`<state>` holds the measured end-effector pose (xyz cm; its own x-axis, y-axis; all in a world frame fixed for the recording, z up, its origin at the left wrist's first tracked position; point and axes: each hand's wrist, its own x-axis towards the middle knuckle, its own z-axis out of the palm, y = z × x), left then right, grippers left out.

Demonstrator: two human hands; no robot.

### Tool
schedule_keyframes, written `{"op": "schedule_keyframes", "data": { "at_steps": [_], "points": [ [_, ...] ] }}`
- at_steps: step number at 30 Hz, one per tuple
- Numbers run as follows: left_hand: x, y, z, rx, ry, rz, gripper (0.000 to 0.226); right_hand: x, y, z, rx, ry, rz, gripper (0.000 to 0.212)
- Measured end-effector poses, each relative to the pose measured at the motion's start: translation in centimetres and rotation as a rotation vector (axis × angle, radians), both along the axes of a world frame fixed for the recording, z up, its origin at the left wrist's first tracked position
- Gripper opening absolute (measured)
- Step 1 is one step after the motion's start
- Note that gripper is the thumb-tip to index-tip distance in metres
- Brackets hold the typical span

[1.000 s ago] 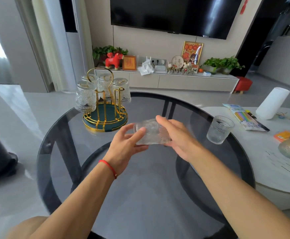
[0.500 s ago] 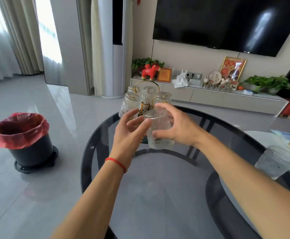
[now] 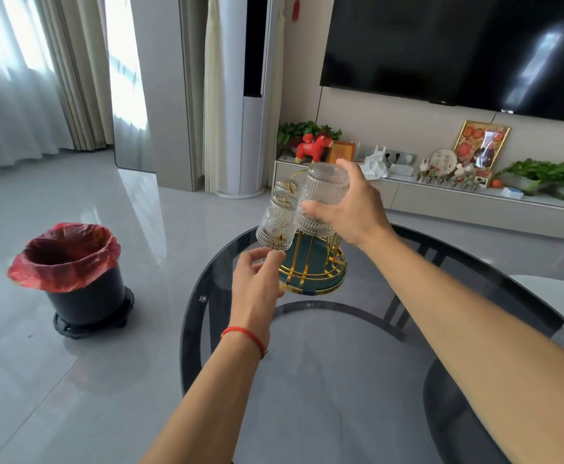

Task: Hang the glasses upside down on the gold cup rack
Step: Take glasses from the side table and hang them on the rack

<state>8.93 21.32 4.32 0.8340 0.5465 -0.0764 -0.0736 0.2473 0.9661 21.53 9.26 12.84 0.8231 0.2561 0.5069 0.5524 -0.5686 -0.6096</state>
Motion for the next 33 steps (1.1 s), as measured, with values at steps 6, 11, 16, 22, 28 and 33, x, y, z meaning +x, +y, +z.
{"op": "schedule_keyframes", "data": {
  "at_steps": [6, 11, 16, 22, 28, 33],
  "points": [
    [0.0, 0.1, -0.2, 0.007, 0.021, 0.001, 0.032, 1.0, 0.5, -1.0, -0.191, 0.070, -0.041, 0.102],
    [0.3, -0.2, -0.1, 0.023, 0.052, -0.002, 0.028, 1.3, 0.6, -2.9, -0.324, 0.131, -0.130, 0.109],
    [0.4, -0.7, 0.1, 0.021, 0.065, -0.010, 0.024, 1.9, 1.1, -4.2, -0.416, 0.106, -0.187, 0.106],
    [0.5, -0.8, 0.2, 0.050, 0.088, -0.010, 0.022, 2.2, 1.2, -4.0, -0.583, 0.016, -0.209, 0.103],
    [0.5, -2.1, 0.4, 0.130, 0.080, -0.060, 0.018, 0.9, -1.0, -3.9, -0.426, -0.046, -0.112, 0.080],
    [-0.3, -4.1, 0.2, 0.283, -0.038, -0.259, 0.024, -1.2, -8.9, -6.3, -0.141, -0.260, -0.021, 0.022]
  ]
}}
